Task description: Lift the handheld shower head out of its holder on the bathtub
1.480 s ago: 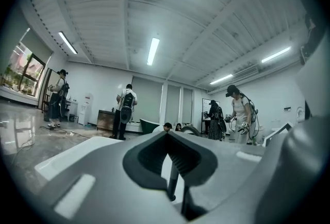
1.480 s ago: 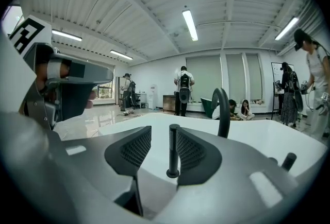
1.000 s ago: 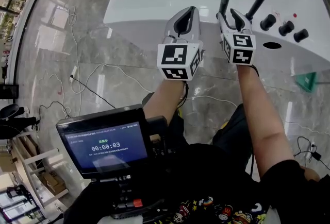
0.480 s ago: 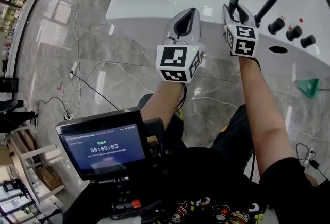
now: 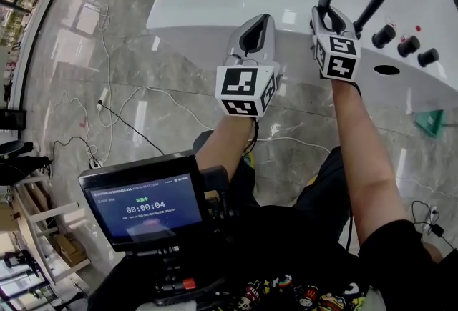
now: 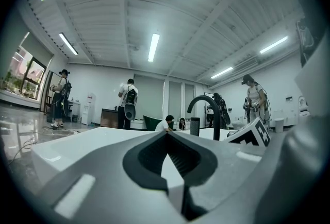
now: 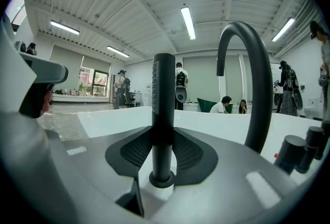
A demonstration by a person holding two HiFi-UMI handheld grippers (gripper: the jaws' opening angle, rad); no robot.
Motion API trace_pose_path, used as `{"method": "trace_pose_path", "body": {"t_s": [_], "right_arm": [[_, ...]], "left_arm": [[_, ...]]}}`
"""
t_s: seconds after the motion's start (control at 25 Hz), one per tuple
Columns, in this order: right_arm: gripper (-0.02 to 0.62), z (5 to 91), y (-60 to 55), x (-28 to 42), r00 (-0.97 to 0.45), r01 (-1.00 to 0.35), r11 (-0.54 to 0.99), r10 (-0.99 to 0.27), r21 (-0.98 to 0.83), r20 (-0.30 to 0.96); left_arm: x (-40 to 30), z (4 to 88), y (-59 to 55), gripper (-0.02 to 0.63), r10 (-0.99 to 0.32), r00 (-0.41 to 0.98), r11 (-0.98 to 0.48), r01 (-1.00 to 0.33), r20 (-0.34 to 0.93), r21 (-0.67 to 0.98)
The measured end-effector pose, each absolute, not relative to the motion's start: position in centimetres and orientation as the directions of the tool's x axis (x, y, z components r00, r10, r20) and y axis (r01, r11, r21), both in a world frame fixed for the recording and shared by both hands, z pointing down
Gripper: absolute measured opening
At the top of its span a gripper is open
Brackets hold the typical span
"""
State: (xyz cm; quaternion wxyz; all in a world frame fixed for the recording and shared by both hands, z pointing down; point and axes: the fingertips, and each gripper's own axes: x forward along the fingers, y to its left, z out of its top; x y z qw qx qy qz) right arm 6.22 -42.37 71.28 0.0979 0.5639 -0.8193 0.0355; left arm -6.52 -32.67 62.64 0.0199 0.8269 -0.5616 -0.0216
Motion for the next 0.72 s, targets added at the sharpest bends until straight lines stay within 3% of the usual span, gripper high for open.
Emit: {"method": "trace_pose_path", "body": {"t_s": [0.48, 0.72], "right_arm": [[0.147, 63.9, -40.4, 6.7, -0.340, -0.934, 0.354, -0.920, 0.040, 0.196], [0.147, 57.2, -39.2, 7.1, -0.322, -0.942, 0.335, -0.923, 0.027, 0.211]], "left_arm": [[-6.0, 57.2, -34.0, 0.001, -0.934, 0.355, -0.352, -0.933, 0.030, 0.080], [-5.4, 50.6, -34.5, 0.001, -0.929, 0.368, -0.363, -0.927, 0.039, 0.093]]}}
